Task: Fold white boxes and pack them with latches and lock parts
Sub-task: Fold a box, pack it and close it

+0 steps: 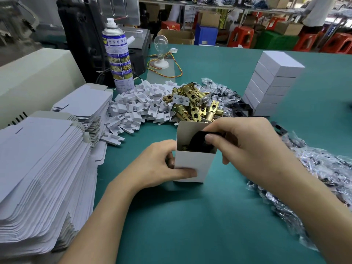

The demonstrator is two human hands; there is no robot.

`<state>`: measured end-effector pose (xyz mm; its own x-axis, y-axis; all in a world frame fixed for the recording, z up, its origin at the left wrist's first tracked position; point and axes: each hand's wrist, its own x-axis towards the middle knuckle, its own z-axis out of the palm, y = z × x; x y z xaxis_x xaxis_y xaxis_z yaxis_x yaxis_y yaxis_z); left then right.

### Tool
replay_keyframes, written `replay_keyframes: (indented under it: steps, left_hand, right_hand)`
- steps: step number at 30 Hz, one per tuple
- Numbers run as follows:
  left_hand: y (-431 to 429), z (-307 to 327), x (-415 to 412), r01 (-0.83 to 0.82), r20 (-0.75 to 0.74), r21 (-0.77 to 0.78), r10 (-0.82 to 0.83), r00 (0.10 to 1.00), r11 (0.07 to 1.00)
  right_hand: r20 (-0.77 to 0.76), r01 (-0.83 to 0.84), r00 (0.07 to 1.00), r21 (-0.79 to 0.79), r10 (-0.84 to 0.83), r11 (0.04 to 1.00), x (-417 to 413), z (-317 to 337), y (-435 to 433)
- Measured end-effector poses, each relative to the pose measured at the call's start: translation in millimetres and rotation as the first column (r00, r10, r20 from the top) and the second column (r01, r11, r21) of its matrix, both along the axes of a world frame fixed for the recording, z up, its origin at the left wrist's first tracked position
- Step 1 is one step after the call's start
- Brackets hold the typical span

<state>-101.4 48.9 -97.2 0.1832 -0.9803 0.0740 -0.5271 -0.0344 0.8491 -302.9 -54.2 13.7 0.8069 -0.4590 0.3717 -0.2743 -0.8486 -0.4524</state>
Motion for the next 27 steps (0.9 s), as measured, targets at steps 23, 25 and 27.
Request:
replay_keyframes:
  steps: [23, 25, 27]
  left_hand:
    - [3.1, 9.1, -6.6, -0.015, -0.080, -0.035, 0.012, 0.997, 0.999]
    - [1.7, 9.0, -9.1, -0.028, -0.064, -0.053, 0.025, 0.998, 0.998]
    - [0.4, 8.8, -11.3, -0.043, -0.065, -0.058, 0.039, 0.997, 0.997]
  right_hand:
    - [-0.385, 0.264, 0.874, -0.137, -0.297, 0.955, -29.0, 4.3, -53.3]
    - [-0.561, 0.220, 0.772, -0.204, -0.298, 0.954, -33.3, -3.8, -56.6]
    - [-0.626, 0.185, 0.716, -0.260, -0.311, 0.948, -35.1, -15.8, -58.5]
